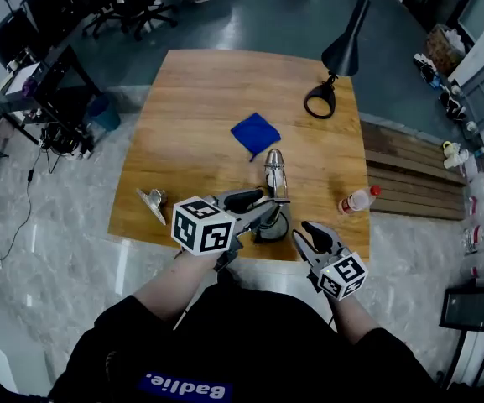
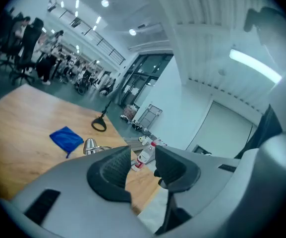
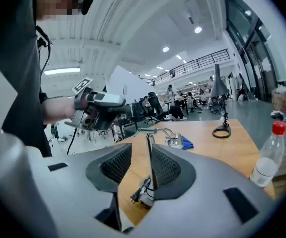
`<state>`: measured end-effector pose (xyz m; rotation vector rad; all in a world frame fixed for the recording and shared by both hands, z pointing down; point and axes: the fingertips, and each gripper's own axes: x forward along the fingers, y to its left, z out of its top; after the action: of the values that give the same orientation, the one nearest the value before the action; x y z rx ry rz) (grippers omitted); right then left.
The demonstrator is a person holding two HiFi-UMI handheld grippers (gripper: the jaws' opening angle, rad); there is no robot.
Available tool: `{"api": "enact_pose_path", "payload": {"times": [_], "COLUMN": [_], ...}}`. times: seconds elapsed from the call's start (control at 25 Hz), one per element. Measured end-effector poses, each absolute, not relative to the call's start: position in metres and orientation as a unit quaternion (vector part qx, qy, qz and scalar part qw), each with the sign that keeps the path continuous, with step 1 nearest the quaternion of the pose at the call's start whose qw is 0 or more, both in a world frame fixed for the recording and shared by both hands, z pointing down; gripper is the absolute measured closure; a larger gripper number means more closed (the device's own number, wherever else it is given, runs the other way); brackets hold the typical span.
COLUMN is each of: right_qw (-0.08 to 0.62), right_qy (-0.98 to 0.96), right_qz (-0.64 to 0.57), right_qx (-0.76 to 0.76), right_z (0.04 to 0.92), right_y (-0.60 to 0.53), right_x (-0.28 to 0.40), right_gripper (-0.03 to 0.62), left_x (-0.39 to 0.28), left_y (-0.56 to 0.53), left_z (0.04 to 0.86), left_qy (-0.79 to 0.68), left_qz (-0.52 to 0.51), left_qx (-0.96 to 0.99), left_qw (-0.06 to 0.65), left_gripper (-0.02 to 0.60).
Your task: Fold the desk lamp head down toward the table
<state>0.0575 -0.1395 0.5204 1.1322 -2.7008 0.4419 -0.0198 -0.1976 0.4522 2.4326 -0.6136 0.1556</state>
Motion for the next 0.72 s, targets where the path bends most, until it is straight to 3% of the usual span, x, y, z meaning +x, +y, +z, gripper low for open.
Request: {"api": "enact_pose_path", "payload": {"times": [0.12,0.48,0.72], "right_qw": [0.058,0.026,-0.003], "right_qy": [-0.913,-0.936,-0.956], "right_qz": [0.169,0.202,0.124], "right_qx": [0.366,0.286,0.264], "right_z": [0.505,0.446,0.383], "right_y": [-0.116,-0.003,0.054], "right_x": [0.065,0.086,0.065], "right_gripper": [0.479,0.48,0.546], "left_x": [-0.004,0.047,0.038], "left_y": [-0.155,-0.008,0.06], "left_z": [0.443,0.423,0.376], "left_qy": [-0.27,-0.307,-0.278], "left_qz": [0.069,0.074,0.041], "left_qx": [0.927,0.93,0.955], "left_qw": [0.249,0.189,0.093], "left_gripper": [0.425,0.428,0.533]}}
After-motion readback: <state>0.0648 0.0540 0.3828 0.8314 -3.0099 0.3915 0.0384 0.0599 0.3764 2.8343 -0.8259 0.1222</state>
